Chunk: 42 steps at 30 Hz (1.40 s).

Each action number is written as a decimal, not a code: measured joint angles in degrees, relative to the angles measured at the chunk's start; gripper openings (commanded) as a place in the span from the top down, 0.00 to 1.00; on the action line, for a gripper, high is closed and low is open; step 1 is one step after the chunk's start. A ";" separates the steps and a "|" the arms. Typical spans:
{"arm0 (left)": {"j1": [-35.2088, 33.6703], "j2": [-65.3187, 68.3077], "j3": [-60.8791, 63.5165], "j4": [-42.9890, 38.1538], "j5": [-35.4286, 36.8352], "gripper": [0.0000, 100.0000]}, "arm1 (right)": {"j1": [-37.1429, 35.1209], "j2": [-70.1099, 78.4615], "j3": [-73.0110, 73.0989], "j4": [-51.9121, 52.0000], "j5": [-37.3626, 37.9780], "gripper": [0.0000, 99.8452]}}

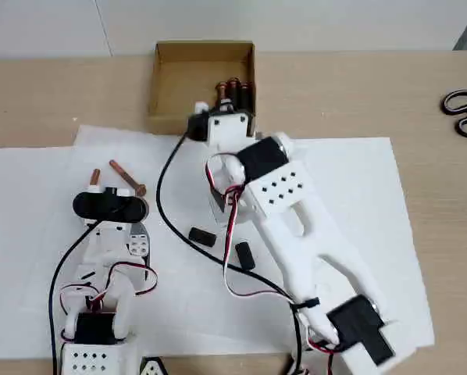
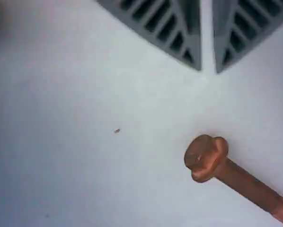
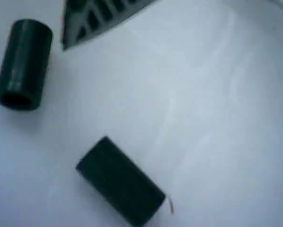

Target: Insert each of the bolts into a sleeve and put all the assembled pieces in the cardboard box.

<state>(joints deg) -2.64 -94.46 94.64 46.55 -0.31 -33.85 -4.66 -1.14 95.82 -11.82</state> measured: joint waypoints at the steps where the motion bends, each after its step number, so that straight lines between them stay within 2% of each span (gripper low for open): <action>1: 0.00 0.00 0.00 0.00 0.00 0.99 | 0.00 -0.44 1.41 -0.44 0.00 0.77; 15: 0.00 0.00 0.00 0.00 0.00 0.99 | -0.09 -0.79 17.85 -16.62 0.00 0.77; 22: 0.00 0.00 0.00 0.00 0.00 0.99 | -4.84 -0.79 23.91 -21.63 0.00 0.77; 28: 0.00 0.00 0.00 0.00 0.00 0.99 | -6.68 -0.79 26.11 -22.77 -0.18 0.77; 42: 0.00 0.00 0.00 0.00 0.00 0.99 | -6.15 -0.88 30.33 -22.86 -0.18 0.77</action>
<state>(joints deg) -2.64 -94.46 94.64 46.55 -0.31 -40.00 -5.54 29.19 72.97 -12.00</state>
